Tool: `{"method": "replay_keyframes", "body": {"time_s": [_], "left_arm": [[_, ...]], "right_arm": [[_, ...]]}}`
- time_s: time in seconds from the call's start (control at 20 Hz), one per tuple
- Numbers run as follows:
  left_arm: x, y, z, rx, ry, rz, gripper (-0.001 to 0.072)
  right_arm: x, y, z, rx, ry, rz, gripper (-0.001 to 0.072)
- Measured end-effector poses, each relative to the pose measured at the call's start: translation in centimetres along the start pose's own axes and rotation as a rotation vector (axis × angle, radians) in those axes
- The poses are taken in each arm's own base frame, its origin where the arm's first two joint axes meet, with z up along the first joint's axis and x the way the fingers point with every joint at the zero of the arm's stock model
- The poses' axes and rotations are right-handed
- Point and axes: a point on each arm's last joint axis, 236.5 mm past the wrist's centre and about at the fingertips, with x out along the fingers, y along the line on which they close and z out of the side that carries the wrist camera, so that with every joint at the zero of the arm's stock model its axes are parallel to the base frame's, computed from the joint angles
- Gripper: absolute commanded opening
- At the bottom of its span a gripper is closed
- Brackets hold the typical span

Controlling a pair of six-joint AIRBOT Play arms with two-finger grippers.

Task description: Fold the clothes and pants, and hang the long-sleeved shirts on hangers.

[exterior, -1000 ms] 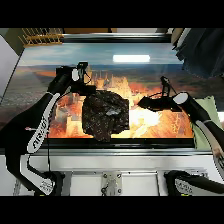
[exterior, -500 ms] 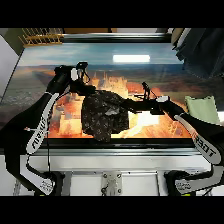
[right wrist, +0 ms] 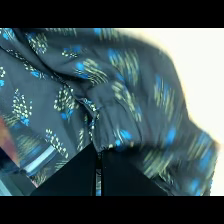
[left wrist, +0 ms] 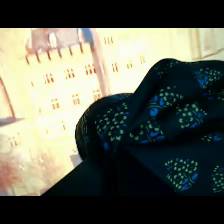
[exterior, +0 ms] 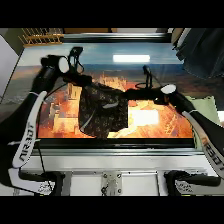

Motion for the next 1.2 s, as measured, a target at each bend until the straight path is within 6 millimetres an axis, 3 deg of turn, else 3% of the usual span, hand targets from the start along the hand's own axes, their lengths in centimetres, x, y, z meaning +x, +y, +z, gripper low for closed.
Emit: {"method": "replay_keyframes", "body": {"time_s": [0.15, 0.25, 0.4, 0.5, 0.65, 0.75, 0.9, 1.0, 1.15, 1.2], "left_arm": [[-10.6, -2.3, 3.4, 0.076, -0.198, -0.025, 0.0007], [-18.1, -4.0, 4.0, 0.123, -0.328, -0.048, 0.0007], [-27.8, -6.6, 2.6, 0.185, -0.497, -0.095, 0.0007], [-32.8, -8.2, 0.9, 0.226, -0.583, -0.133, 0.0008], [-37.8, -10.0, -2.2, 0.281, -0.668, -0.196, 0.0008], [-38.8, -10.7, -4.3, 0.309, -0.681, -0.231, 0.0007], [-36.0, -11.1, -6.8, 0.331, -0.620, -0.250, 0.0007], [-31.7, -11.3, -8.1, 0.335, -0.526, -0.244, 0.0008], [-22.8, -11.5, -10.2, 0.336, -0.323, -0.217, 0.0008], [-19.6, -11.6, -10.8, 0.337, -0.252, -0.205, 0.0117]], "right_arm": [[-6.6, 8.0, 5.3, -0.185, -0.129, 0.051, 0.0011], [-11.7, 13.3, 7.3, -0.283, -0.231, 0.080, 0.0011], [-19.0, 20.3, 7.9, -0.392, -0.368, 0.126, 0.0011], [-23.1, 23.8, 7.2, -0.431, -0.440, 0.155, 0.0011], [-27.4, 27.2, 5.9, -0.451, -0.513, 0.186, 0.0011], [-29.0, 28.1, 5.0, -0.433, -0.525, 0.187, 0.0011], [-28.7, 26.9, 3.6, -0.341, -0.460, 0.152, 0.0011], [-26.8, 24.7, 2.2, -0.251, -0.361, 0.114, 0.0011], [-22.5, 20.0, -0.8, -0.103, -0.175, 0.051, 0.0011], [-21.1, 18.3, -2.0, -0.056, -0.119, 0.031, 0.0011]]}}
